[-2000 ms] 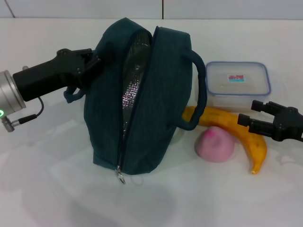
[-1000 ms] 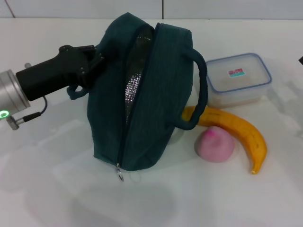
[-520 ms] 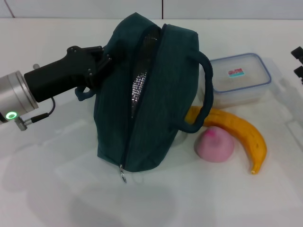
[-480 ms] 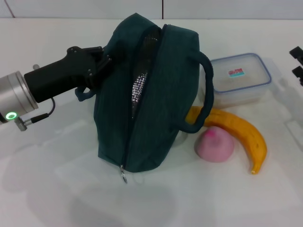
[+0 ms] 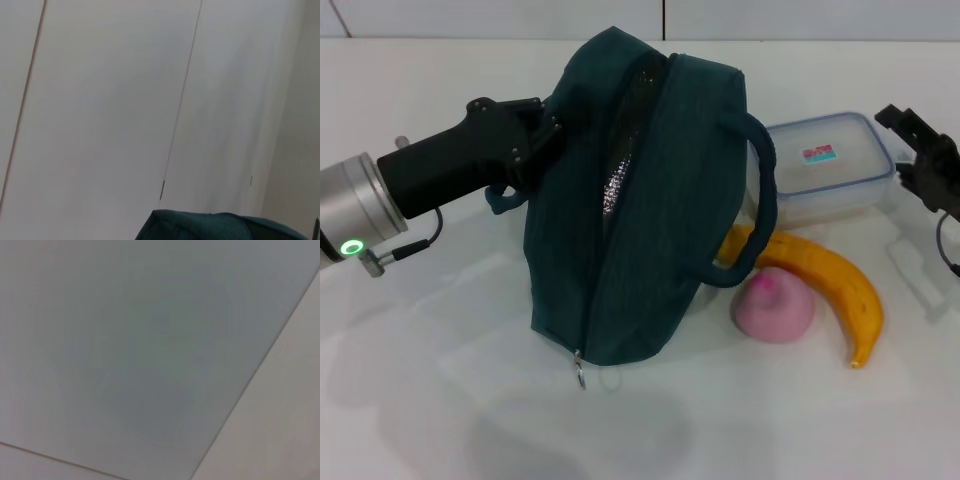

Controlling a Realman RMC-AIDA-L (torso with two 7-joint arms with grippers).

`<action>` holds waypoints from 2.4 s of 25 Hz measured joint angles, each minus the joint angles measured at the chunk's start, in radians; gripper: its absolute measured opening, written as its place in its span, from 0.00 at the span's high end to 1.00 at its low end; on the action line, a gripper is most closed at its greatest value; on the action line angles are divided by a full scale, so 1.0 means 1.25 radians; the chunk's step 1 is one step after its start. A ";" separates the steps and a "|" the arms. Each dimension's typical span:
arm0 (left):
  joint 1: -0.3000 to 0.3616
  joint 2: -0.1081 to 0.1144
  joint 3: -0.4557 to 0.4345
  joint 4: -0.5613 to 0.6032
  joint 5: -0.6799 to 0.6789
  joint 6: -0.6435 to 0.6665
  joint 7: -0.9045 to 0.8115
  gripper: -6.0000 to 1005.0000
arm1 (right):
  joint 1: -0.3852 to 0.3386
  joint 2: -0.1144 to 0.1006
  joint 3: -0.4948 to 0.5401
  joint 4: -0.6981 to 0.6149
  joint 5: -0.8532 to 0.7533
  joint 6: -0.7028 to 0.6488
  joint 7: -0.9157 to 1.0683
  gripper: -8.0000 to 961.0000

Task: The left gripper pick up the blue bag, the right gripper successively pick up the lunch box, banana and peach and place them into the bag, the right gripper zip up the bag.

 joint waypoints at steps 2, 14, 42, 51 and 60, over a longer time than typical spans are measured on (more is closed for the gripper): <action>0.000 0.000 0.000 0.000 0.000 0.000 0.005 0.95 | 0.007 0.000 0.000 0.002 0.000 -0.001 0.010 0.18; 0.000 0.000 0.000 0.000 -0.017 0.001 0.024 0.95 | 0.039 0.000 0.057 0.022 -0.035 0.019 0.026 0.19; 0.000 -0.001 0.000 0.000 -0.018 0.001 0.039 0.95 | 0.035 0.000 0.205 0.044 -0.154 -0.002 -0.064 0.80; 0.006 -0.001 0.000 -0.001 -0.020 0.005 0.036 0.95 | 0.033 0.000 0.209 0.033 -0.198 -0.052 -0.120 0.87; 0.016 0.003 -0.001 0.009 -0.018 0.091 0.030 0.95 | -0.007 0.000 0.203 -0.008 -0.214 -0.142 -0.221 0.89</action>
